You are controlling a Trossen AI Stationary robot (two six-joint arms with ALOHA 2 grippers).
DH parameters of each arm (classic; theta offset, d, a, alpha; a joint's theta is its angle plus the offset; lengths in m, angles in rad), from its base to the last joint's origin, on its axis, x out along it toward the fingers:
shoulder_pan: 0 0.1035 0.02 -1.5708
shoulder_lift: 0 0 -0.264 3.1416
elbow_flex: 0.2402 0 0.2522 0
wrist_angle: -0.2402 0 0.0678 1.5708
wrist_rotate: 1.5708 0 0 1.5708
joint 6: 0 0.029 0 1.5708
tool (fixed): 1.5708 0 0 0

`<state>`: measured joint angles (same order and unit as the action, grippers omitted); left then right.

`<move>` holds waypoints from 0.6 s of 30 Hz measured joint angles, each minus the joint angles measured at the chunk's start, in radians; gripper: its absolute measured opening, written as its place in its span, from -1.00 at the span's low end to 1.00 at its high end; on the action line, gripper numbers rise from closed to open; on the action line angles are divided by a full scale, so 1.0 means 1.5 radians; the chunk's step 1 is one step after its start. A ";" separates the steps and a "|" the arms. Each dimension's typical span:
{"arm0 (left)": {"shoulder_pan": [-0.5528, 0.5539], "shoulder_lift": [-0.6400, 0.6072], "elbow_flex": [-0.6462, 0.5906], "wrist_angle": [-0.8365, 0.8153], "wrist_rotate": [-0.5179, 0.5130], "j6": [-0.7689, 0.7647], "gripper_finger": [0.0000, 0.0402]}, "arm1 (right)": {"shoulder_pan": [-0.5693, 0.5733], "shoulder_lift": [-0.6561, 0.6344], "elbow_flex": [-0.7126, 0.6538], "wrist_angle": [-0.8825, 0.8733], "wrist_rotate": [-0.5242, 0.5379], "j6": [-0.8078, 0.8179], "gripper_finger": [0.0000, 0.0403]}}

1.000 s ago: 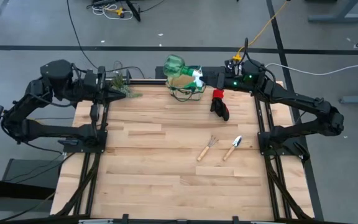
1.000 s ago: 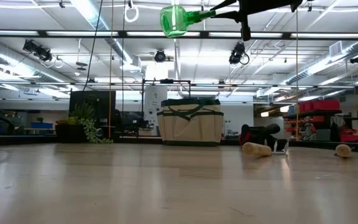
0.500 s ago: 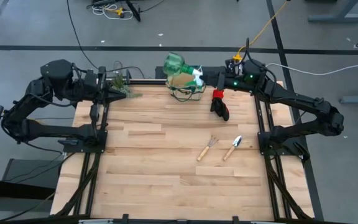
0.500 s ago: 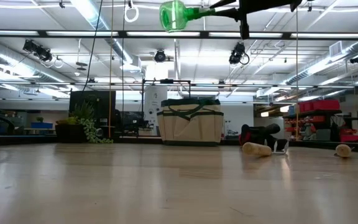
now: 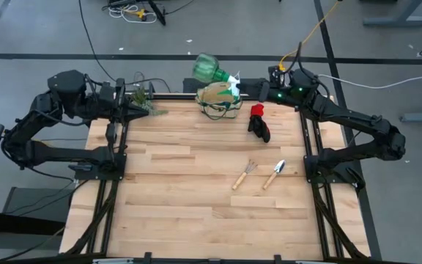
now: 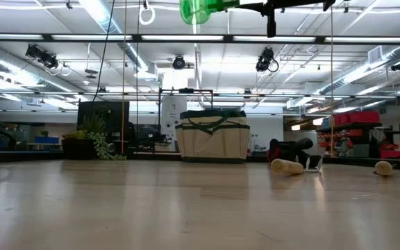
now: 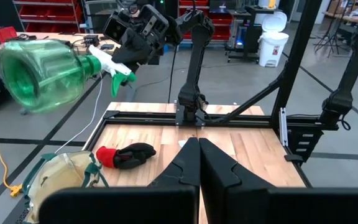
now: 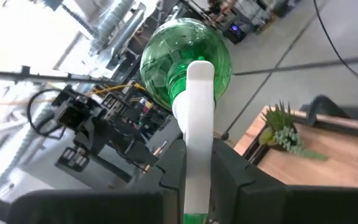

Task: Pick & Place Garden tools in Gardening bag
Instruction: Put the green spray bottle into the white gardening bag

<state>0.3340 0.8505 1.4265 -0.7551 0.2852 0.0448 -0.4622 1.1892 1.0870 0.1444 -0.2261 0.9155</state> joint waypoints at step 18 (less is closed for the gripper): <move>0.000 0.000 0.000 0.004 0.022 -0.003 -0.99 | 0.000 0.000 0.000 -0.008 0.005 -0.073 -0.75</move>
<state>0.3340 0.8505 1.4269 -0.7490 0.3187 0.0406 -0.4625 1.1896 1.0871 0.1329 -0.2180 0.8055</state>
